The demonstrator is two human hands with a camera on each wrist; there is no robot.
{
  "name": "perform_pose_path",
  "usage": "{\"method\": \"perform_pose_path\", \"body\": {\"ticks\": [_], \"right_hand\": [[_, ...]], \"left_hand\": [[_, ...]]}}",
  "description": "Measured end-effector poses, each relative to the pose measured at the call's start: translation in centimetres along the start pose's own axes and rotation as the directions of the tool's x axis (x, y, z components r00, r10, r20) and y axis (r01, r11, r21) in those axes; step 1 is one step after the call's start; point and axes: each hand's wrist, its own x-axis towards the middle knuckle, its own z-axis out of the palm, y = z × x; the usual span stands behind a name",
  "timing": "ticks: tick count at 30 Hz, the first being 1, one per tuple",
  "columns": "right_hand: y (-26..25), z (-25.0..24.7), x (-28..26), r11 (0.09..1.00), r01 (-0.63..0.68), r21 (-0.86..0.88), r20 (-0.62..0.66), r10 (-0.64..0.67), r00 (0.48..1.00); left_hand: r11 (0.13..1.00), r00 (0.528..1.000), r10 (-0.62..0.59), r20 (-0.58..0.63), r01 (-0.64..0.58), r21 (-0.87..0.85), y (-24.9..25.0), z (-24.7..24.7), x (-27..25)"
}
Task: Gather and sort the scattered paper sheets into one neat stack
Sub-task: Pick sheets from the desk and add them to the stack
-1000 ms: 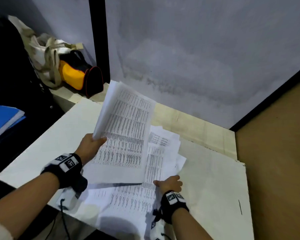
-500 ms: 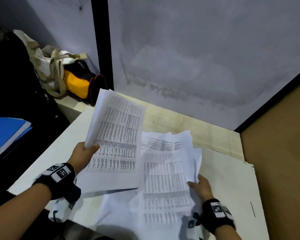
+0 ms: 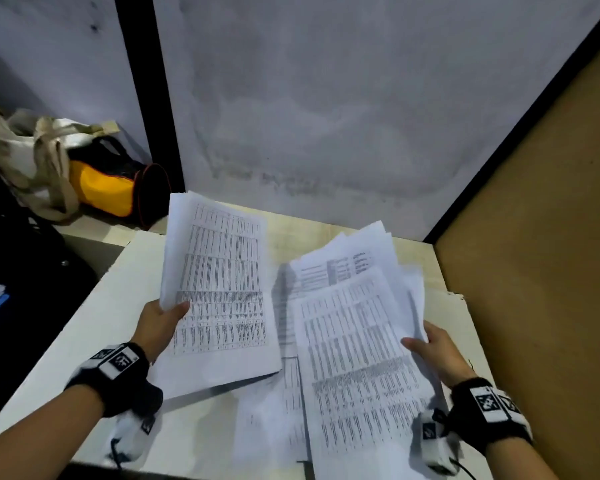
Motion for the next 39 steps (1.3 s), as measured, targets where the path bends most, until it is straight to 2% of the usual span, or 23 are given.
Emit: {"method": "perform_pose_path", "body": {"ticks": [4,7,9,13,17,22,24,27,31,33,35,37,39], "right_hand": [[1.1,2.1,0.0,0.993,-0.03,-0.116,-0.088,0.019,0.996],[0.5,1.0,0.7,0.978,-0.048,-0.204,-0.188,0.009,0.982],[-0.5,-0.4,1.0,0.973,-0.018,-0.231,-0.272,-0.046,0.961],[-0.9,-1.6,1.7,0.916,0.013,-0.401,-0.211,-0.106,0.972],[-1.8,-2.8,2.0,0.909,-0.004,-0.417,-0.21,-0.092,0.973],[-4.0,-5.5,1.6,0.906,0.037,-0.422,-0.317,-0.186,0.93],[-5.3,-7.3,1.2,0.934,0.101,-0.342,-0.368,-0.232,0.901],[-7.3,-10.3,0.0,0.971,0.187,-0.15,-0.426,-0.234,0.874],[-9.6,-12.2,-2.5,0.946,0.308,0.105,-0.472,-0.225,0.853],[-9.8,-11.1,-2.8,0.907,0.326,0.268,-0.447,-0.182,0.876],[-9.2,-8.6,-2.8,0.864,0.271,0.425,-0.34,-0.125,0.932],[-7.6,-5.5,-1.6,0.853,0.185,0.488,-0.203,-0.095,0.975],[-6.5,-1.8,-0.8,0.841,0.126,0.526,-0.132,-0.065,0.989]], "left_hand": [[1.0,0.999,0.01,0.051,-0.01,-0.002,0.2,0.3,0.3],[1.0,0.997,0.027,0.068,-0.028,0.003,0.4,0.5,0.3],[1.0,0.997,0.02,0.07,-0.019,-0.011,0.4,0.5,0.4],[1.0,0.996,0.012,0.085,-0.01,-0.019,0.5,0.9,0.1],[1.0,0.996,-0.005,0.091,0.006,-0.013,0.2,0.6,0.2],[1.0,0.995,-0.004,0.103,0.006,-0.012,0.7,1.2,-0.2],[1.0,0.995,-0.003,0.098,0.003,-0.002,1.0,1.5,-0.2],[1.0,0.995,0.008,0.097,-0.008,0.006,1.1,1.7,-0.1],[0.999,0.992,0.038,0.119,-0.035,-0.023,1.9,2.6,-0.4],[0.996,0.982,0.061,0.177,-0.048,-0.075,2.8,3.3,-1.0],[0.993,0.966,0.072,0.247,-0.047,-0.108,3.9,4.1,-1.8],[0.99,0.944,0.1,0.314,-0.064,-0.124,4.9,5.2,-2.4],[0.986,0.907,0.139,0.398,-0.09,-0.139,6.2,6.3,-3.3]]}}
